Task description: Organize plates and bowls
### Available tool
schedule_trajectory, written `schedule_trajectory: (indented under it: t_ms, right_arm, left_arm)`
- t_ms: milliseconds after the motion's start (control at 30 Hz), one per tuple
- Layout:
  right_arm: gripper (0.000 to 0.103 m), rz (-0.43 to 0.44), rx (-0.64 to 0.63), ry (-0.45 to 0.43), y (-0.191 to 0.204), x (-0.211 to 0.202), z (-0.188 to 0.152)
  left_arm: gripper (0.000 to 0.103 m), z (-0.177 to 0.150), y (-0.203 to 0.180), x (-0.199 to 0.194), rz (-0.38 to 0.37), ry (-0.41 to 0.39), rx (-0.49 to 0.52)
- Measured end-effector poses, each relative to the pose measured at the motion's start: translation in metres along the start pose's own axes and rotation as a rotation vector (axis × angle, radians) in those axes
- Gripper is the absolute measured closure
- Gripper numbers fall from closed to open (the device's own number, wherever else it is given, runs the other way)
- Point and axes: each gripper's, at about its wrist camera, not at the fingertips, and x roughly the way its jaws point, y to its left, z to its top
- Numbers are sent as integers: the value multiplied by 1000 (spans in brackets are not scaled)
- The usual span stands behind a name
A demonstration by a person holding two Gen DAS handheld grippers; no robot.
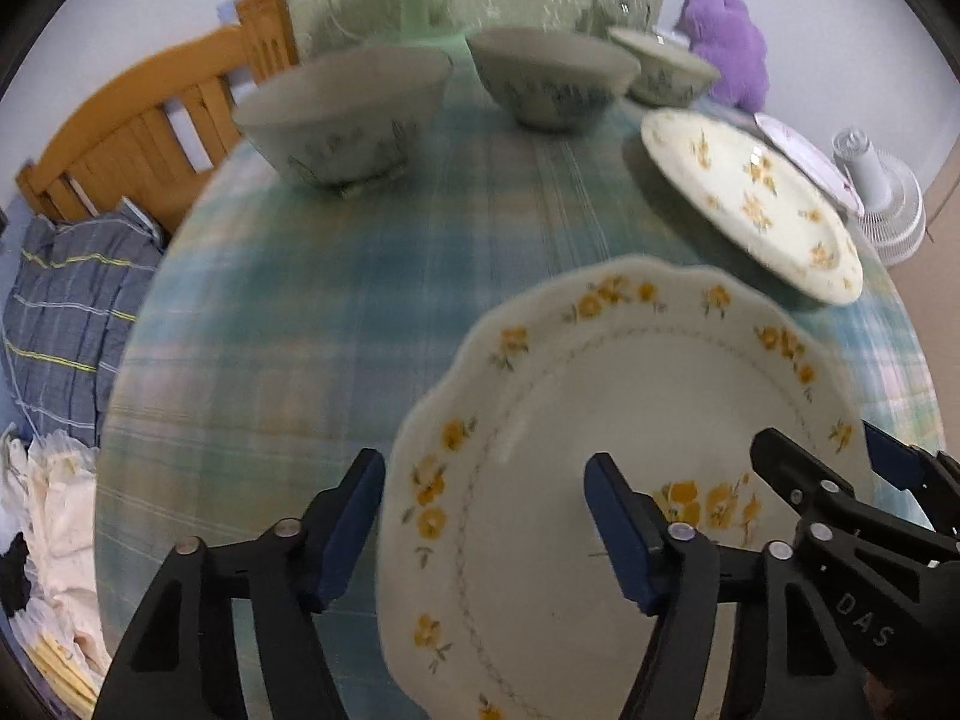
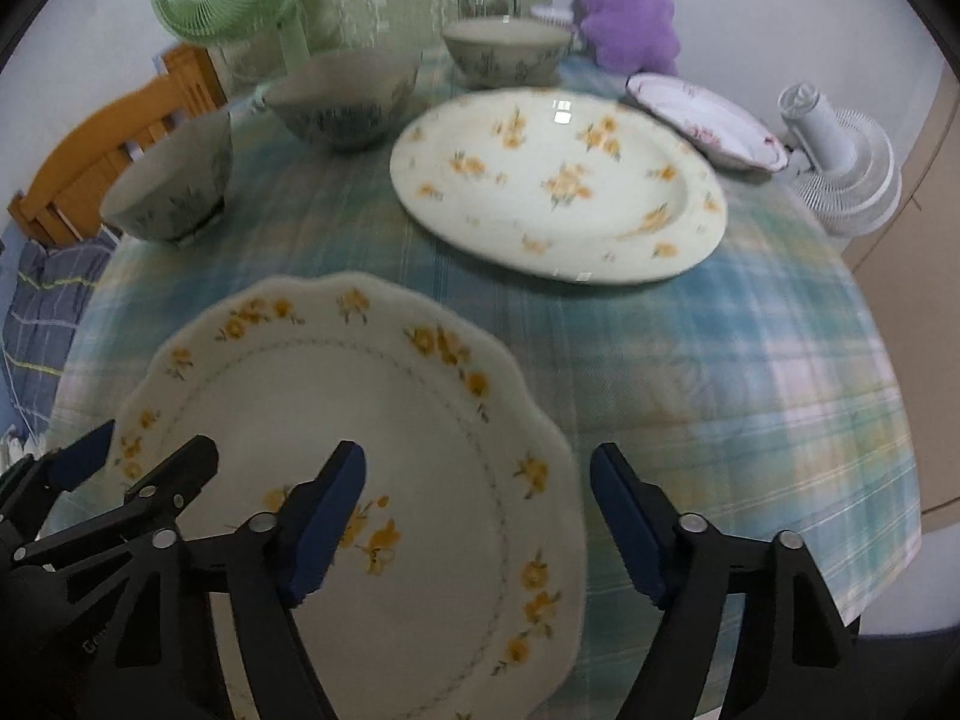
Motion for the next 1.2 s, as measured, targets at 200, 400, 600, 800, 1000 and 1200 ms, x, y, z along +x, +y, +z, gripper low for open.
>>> schedule_trajectory:
  t_ms: [200, 400, 600, 800, 1000, 1200]
  right_arm:
    - [32, -43, 13, 58, 4, 11, -1]
    - [32, -49, 36, 54, 2, 11, 0]
    - [33, -45, 42, 81, -1, 13, 4]
    - [33, -37, 43, 108, -18, 9, 7]
    - [33, -36, 14, 78, -43, -5, 16]
    - [33, -36, -3, 59, -81, -16, 24]
  left_arm:
    - [36, 0, -2, 2, -34, 6, 23]
    - [36, 2, -2, 5, -51, 5, 42]
    - [36, 3, -4, 5, -36, 32, 19]
    - [36, 8, -26, -1, -26, 31, 15]
    - [36, 15, -54, -13, -34, 10, -12]
    - [36, 20, -89, -17, -34, -2, -13]
